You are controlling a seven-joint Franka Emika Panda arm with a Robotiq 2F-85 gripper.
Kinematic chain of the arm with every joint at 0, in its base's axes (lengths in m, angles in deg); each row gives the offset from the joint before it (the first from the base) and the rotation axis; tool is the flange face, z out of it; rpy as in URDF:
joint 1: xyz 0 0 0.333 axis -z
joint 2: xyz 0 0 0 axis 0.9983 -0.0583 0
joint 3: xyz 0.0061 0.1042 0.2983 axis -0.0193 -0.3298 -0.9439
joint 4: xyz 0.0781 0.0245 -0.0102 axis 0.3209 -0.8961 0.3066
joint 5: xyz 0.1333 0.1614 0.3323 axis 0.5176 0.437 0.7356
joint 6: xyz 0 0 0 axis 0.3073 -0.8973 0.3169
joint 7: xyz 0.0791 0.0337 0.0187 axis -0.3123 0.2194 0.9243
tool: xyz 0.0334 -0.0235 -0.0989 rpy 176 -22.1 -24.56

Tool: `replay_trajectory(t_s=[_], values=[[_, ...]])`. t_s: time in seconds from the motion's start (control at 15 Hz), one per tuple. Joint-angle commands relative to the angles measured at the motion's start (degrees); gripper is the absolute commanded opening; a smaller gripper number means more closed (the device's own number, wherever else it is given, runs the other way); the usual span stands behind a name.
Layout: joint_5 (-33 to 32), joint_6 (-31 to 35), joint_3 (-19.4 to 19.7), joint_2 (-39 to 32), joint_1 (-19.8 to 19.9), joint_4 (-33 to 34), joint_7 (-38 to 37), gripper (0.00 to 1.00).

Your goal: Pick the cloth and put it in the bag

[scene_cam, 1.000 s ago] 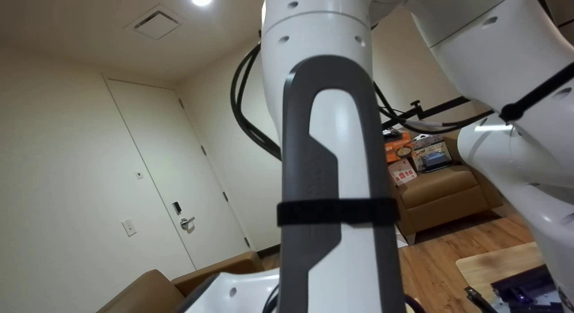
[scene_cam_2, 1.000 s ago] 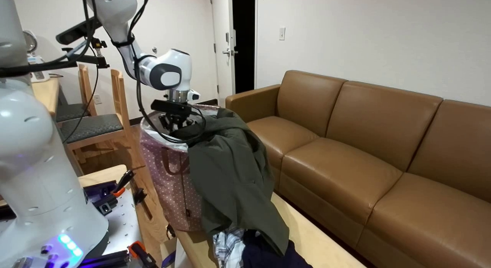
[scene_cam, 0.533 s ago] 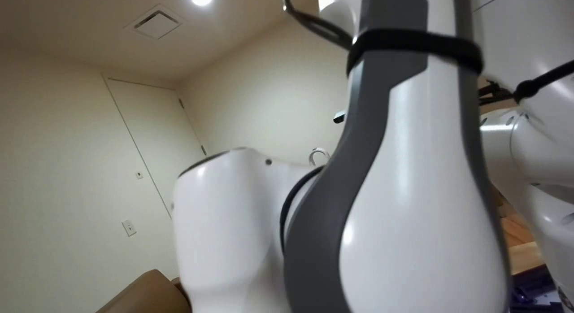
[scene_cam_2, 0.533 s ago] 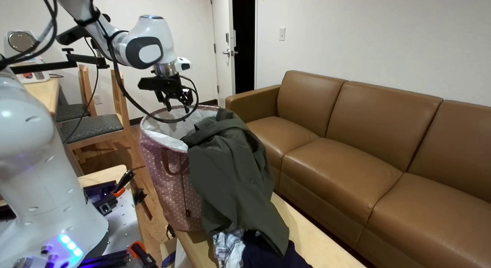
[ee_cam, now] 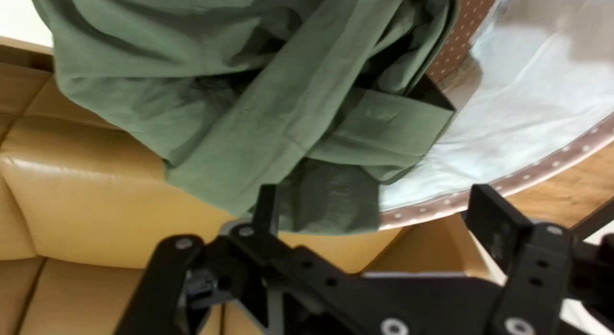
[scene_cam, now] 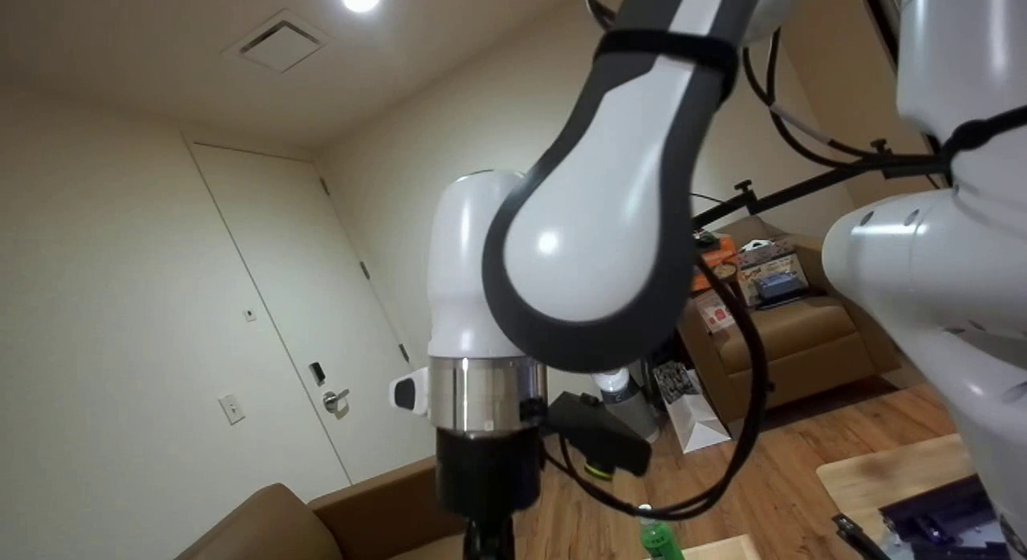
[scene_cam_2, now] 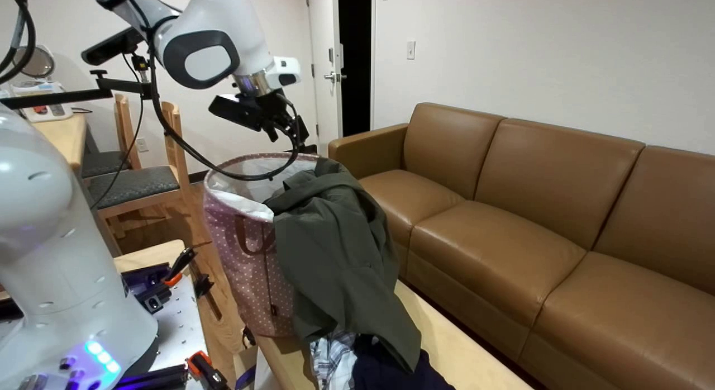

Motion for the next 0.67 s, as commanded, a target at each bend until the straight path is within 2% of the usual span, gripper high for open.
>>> replay_trajectory(t_s=[0.0, 0.13, 0.2, 0.33, 0.47, 0.53, 0.6], values=[[6.9, 3.8, 5.4, -3.7, 4.6, 0.1, 4.3, 1.00], [14.5, 5.3, 11.6, -6.7, 3.1, 0.1, 10.0, 1.00], [8.6, 2.4, 8.4, -3.2, 4.3, 0.1, 5.1, 1.00], [9.2, 2.4, 10.1, -4.5, 4.4, 0.4, 6.8, 1.00], [9.2, 2.4, 9.1, -4.3, 4.2, 0.7, 6.5, 1.00], [9.7, 2.3, 8.7, -4.6, 3.5, 1.4, 6.5, 1.00], [15.7, 6.0, 10.7, -4.6, 0.2, 2.7, 7.6, 1.00]])
